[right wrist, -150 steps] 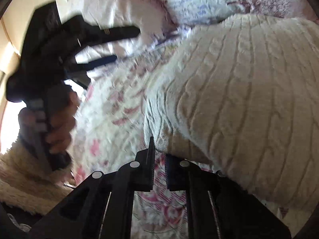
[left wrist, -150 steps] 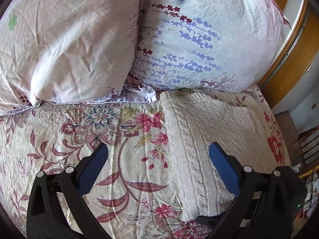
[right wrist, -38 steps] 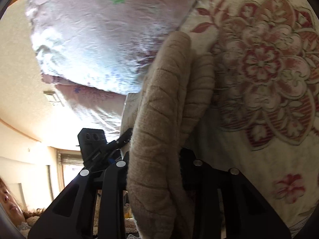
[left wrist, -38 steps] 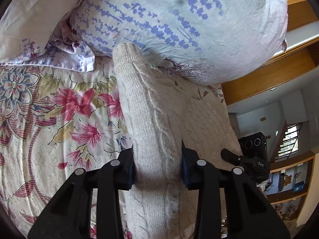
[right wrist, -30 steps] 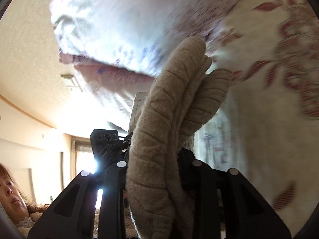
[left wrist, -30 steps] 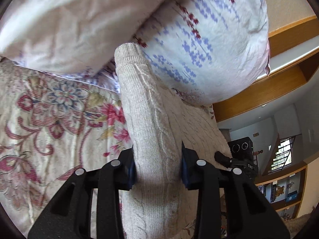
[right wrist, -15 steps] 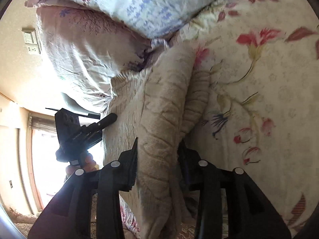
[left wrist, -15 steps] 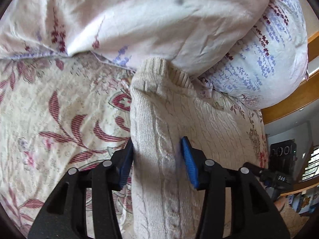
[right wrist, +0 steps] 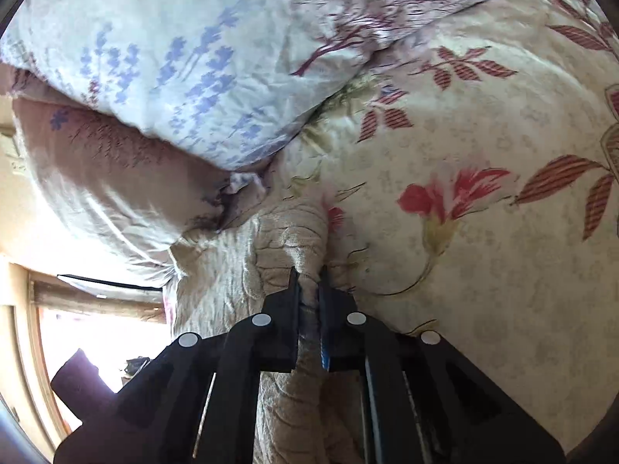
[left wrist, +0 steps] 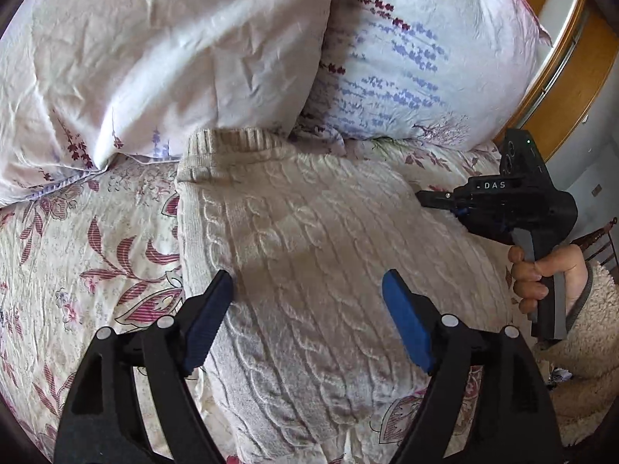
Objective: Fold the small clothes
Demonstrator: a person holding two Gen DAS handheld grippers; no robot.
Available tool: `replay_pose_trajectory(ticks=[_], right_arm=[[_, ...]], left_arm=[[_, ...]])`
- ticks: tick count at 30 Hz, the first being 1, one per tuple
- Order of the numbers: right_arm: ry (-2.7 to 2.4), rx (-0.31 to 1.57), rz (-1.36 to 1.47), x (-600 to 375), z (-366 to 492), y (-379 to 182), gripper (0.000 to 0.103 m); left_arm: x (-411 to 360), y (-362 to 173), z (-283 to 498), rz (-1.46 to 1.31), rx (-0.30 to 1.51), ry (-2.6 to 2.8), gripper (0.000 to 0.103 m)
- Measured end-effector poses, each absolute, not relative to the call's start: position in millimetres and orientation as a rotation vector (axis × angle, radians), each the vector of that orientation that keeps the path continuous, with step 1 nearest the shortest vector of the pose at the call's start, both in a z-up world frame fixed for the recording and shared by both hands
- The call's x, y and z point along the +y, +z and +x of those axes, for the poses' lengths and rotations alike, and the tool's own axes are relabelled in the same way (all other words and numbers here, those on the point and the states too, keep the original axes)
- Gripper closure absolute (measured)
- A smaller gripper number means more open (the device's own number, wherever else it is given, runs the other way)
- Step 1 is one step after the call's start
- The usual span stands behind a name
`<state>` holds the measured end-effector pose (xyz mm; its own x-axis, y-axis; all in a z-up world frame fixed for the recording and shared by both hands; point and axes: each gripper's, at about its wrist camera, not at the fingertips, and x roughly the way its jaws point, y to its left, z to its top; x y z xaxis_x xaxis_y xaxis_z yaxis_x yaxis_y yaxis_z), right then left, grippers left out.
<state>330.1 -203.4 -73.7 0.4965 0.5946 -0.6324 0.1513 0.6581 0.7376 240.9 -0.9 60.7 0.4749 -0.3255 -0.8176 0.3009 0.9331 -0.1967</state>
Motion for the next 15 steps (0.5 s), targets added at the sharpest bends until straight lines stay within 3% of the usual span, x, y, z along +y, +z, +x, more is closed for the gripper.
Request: replay_pose_trajectory(ticks=[6,11,15], right_arm=[[0.309,1.021,0.682,-189,319,-49,0.088],[0.336,0.805,0.466,-175,256,3,0.058],[0.336,0.728,0.316,-162,209,13,0.058]], left_arm=[[-8,54,238,0.05,0.997,-0.345,0.022],[15,75,214,0.015,0.93,-0.273,0.014],[29,76,191,0.061,0.915,-0.151,0.007]])
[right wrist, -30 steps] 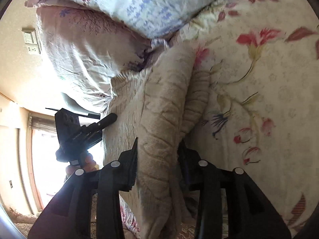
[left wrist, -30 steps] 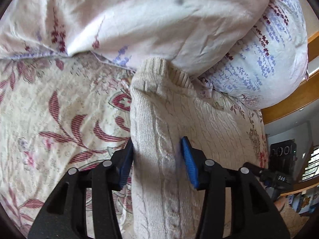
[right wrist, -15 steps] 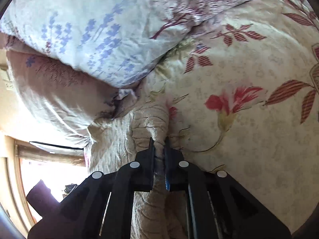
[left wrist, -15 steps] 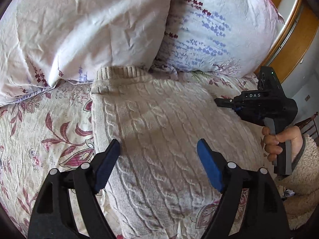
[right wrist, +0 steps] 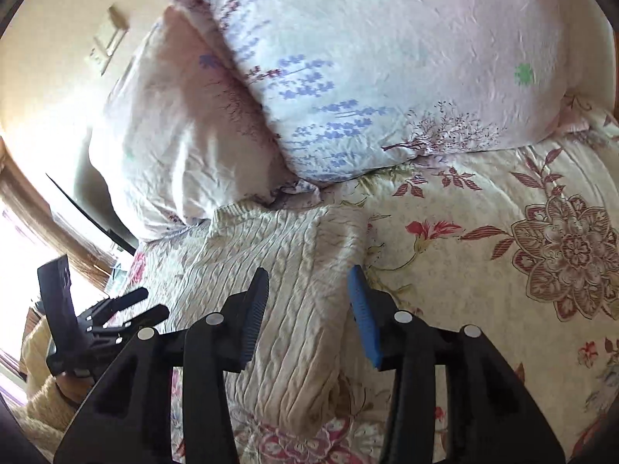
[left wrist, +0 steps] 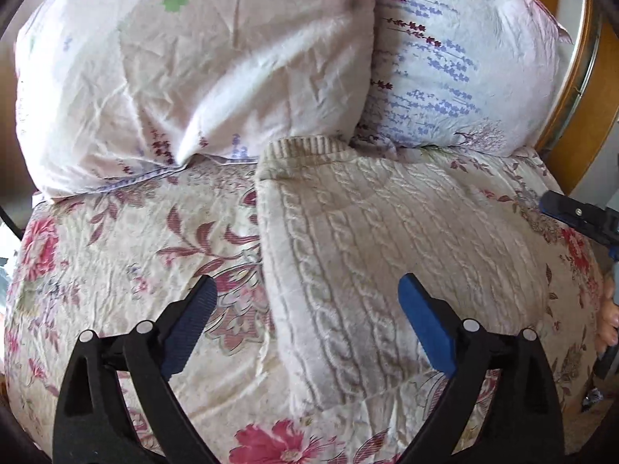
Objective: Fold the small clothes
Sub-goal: 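Open both tools and withdraw from the folded sweater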
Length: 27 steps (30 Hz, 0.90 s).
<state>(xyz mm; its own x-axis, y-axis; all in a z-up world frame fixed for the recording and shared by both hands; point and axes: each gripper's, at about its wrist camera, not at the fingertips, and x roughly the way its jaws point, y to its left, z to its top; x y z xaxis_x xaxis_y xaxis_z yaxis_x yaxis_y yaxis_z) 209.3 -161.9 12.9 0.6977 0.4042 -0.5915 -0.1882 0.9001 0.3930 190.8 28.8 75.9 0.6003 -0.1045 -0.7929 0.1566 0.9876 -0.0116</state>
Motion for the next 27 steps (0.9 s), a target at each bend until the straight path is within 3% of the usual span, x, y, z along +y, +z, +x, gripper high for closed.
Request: replay_pose_trajectory(ticks=[12,22,24,25,26,27], right_arm=[[0.199,0.877,0.035,-126,181,-28,0.058],[0.045,0.768,0.16,-151,136,-15,0.058],[0.018,0.763,0.194,-156,122,-17,0.051],[0.006,0.765,0.201,-157,116,-19,0.038],[0.001,0.768,0.199,-156,111,-22,0.032],[0.001,0.774,0.19,-155,106,-24,0.032]], left_arm=[[35,62,152,0.09,0.95,-0.025,0.006],[44,38,125,0.085,1.0,-0.005,0.002],[47,29,123,0.068,1.011,0.002,0.002],[48,25,121,0.06,1.017,0.004,0.002],[49,21,120,0.05,1.022,-0.001,0.002],[49,17,118,0.042,1.026,-0.006,0.002]])
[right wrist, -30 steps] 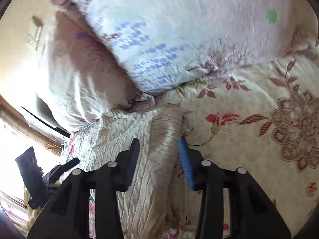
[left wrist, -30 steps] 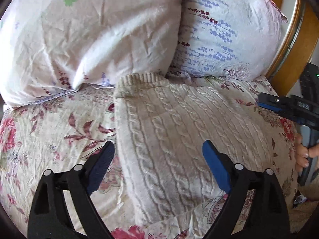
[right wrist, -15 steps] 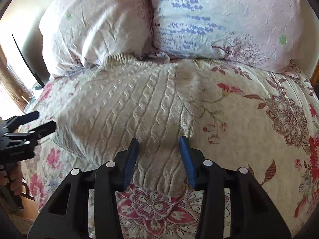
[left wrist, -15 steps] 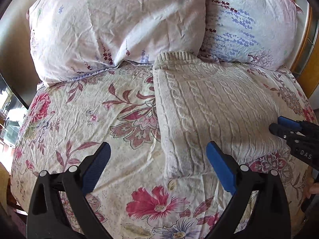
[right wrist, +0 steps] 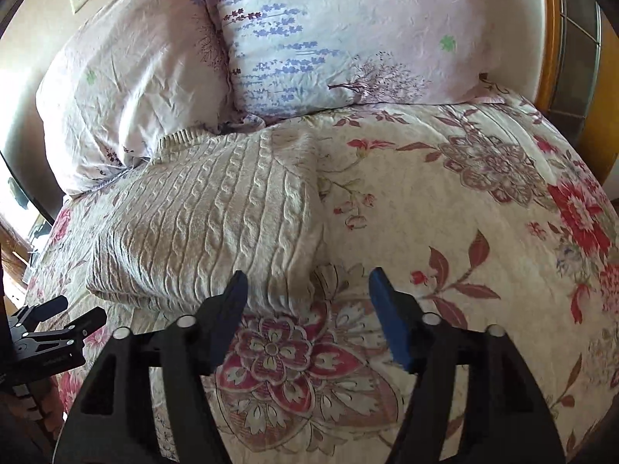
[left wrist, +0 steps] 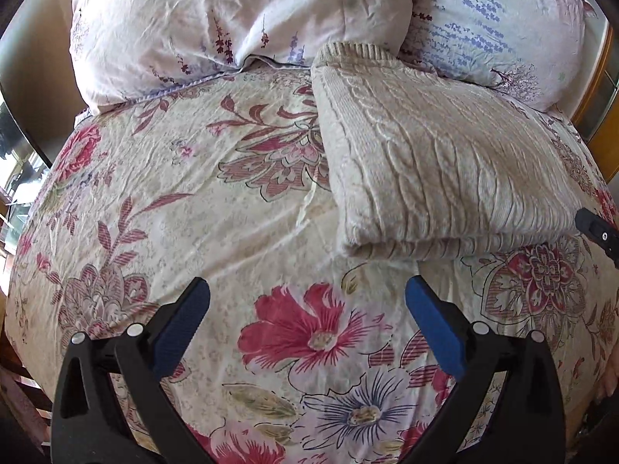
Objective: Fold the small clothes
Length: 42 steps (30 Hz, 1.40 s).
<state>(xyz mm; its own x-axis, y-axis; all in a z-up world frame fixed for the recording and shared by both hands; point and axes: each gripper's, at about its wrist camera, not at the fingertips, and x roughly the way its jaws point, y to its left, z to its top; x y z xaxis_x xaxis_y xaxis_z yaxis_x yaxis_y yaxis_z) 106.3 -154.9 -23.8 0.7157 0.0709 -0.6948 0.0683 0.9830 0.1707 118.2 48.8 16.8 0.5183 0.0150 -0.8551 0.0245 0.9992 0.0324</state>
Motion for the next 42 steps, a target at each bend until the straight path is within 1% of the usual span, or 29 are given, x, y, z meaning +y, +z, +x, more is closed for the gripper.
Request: replay_pose_trajectory(ticks=[1,4,6,8,15,21,29,34,36,38,40,42], right_arm=[[-0.002,0.785,0.173,-152,103,-27,0.031],[-0.011,0.805,0.138,-146,97,-32,0.024],[-0.016,0.805,0.135,-145,95,-32,0.022],[-0.038,0.798,0.125,-146,93,-30,0.017],[-0.046,0.755,0.139,-152,94,-19,0.016],[0.039,0.844,0.225,-156,102,-31,0.016],[0.028,0.92,0.099,-129,108,-55,0.016],[0.021,0.895,0.014,-113,103,-59,0.016],[0.017,0.89,0.011,-111,102,-61,0.012],[0.009,0.892,0.001,-108,101,-62,0.006],[-0.008,0.892,0.007,-108,101,-64,0.003],[-0.026,0.887,0.023,-111,101,-65,0.001]], left_arm=[[48,13,117,0.039,1.031,-0.007,0.002],[42,7,115,0.06,1.043,-0.008,0.002],[38,8,113,0.073,1.032,-0.013,0.002],[34,11,111,0.086,1.012,-0.016,0.002],[28,20,110,0.102,0.973,-0.014,0.002],[36,14,110,0.054,0.997,-0.012,0.002],[30,-2,111,0.052,1.023,-0.026,0.002],[23,-8,109,0.071,1.009,-0.043,0.002],[23,-9,110,0.063,1.006,-0.049,0.002],[25,-10,110,0.049,1.002,-0.053,0.002],[25,-10,110,0.049,0.995,-0.054,0.002],[24,-10,109,0.049,0.988,-0.055,0.002]])
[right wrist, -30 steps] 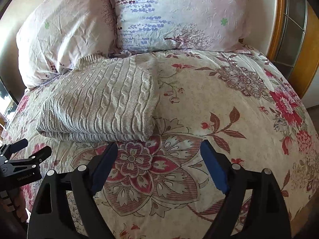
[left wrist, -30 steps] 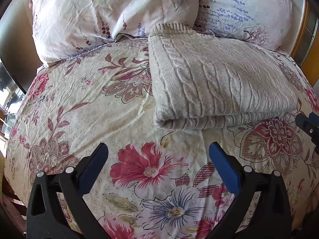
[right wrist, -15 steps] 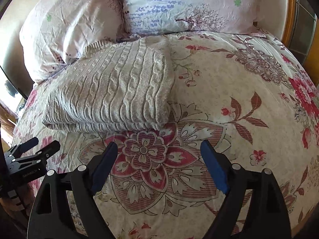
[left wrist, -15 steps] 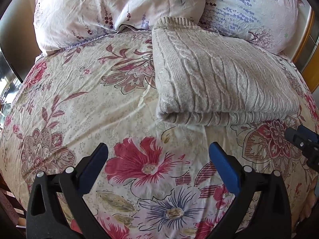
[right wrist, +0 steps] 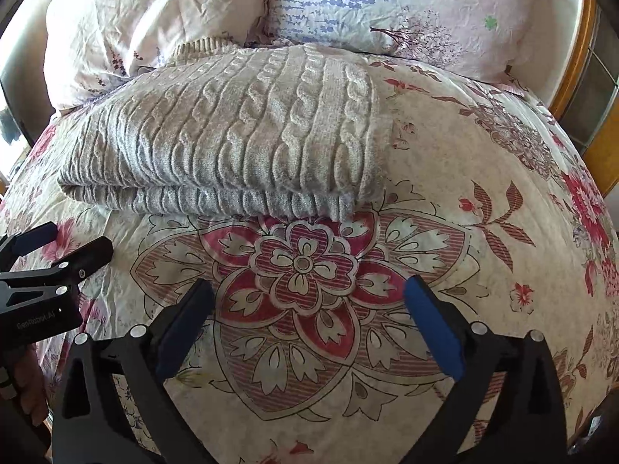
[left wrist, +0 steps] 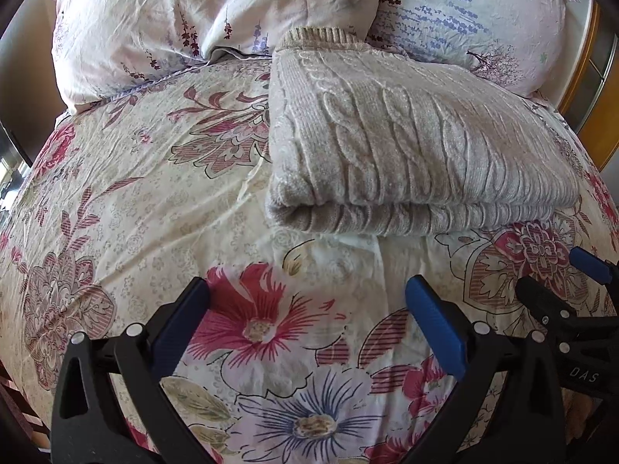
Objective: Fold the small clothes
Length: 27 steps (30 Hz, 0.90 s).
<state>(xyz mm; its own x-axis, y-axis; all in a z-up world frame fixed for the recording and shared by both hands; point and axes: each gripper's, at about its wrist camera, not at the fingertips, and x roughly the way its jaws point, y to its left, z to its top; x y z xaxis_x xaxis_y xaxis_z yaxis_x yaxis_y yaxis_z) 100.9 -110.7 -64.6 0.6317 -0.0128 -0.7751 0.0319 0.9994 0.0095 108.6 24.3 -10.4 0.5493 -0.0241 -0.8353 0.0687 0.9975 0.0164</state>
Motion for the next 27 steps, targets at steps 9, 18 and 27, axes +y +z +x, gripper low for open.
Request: replay_pose_trajectory(ticks=[9,18,27], right_arm=[[-0.037,0.86,0.026,-109.7,97.9,-65.9,0.001],[-0.042,0.851,0.029,-109.8,97.4,-65.8,0.001],[-0.043,0.851,0.03,-109.6,97.4,-65.9,0.001]], left_arm=[[24.4,-11.3,105.1,0.047,0.954,-0.06,0.002],[23.8,-11.3,103.5,0.048,0.938,-0.056,0.002],[24.2,-11.1,104.0,0.048,0.939,-0.058,0.002]])
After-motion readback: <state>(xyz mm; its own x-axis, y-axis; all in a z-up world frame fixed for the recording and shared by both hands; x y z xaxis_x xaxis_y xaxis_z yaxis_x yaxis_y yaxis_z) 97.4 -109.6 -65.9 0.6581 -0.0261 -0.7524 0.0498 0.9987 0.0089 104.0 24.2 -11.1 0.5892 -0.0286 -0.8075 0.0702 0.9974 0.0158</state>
